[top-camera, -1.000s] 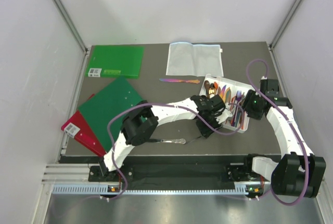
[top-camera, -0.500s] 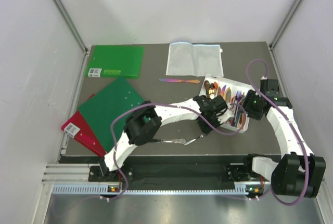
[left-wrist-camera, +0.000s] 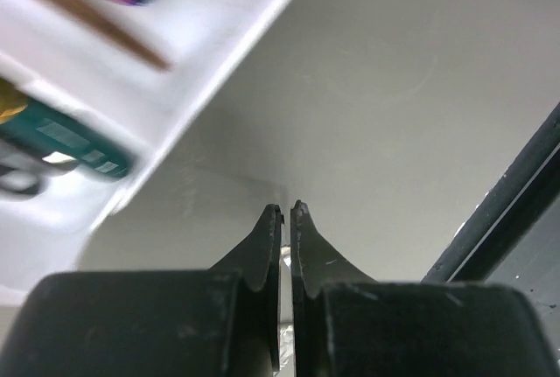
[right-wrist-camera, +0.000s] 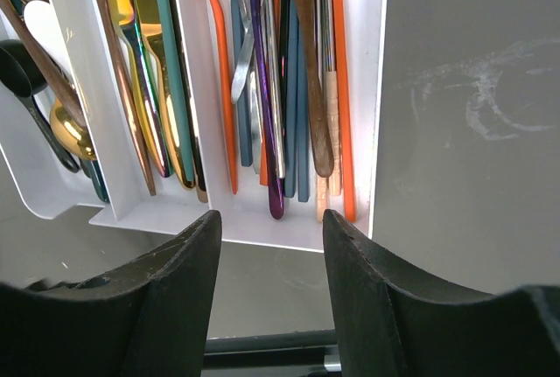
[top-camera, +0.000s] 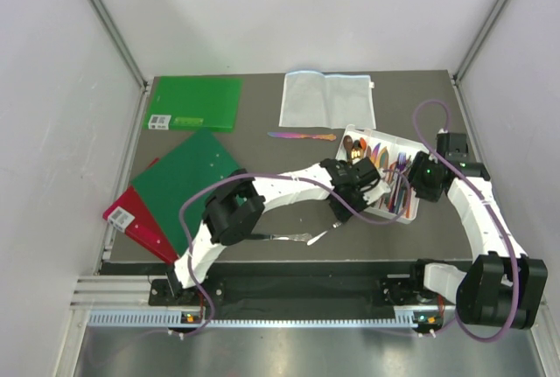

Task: Sort the eating utensils into containers
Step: Pick up the fork at the center of the board, then place the fork in the storage box.

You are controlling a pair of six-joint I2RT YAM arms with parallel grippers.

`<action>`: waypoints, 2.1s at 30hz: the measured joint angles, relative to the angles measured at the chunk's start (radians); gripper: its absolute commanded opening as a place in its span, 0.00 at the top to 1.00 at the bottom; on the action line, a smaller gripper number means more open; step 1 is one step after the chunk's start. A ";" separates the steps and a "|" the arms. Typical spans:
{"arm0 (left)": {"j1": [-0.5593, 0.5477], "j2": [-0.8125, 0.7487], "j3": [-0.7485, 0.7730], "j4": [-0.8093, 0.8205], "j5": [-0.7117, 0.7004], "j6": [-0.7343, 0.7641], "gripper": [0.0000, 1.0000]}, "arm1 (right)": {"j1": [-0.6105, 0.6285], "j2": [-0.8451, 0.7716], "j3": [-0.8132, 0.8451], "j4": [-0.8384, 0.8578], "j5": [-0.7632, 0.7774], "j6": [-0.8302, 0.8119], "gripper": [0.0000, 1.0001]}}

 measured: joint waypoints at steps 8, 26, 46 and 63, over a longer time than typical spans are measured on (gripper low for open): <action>0.062 -0.106 0.068 -0.009 -0.074 -0.017 1.00 | 0.000 0.000 0.000 0.002 0.001 0.000 0.49; 0.283 0.076 0.593 0.163 0.354 -0.377 1.00 | -0.069 -0.060 0.107 -0.061 0.019 0.040 0.49; 0.221 0.346 0.665 0.397 0.447 -0.597 1.00 | -0.072 -0.164 0.057 -0.164 0.016 0.085 0.49; 0.192 0.467 0.689 0.407 0.304 -0.558 1.00 | -0.092 -0.203 0.015 -0.198 0.040 0.075 0.49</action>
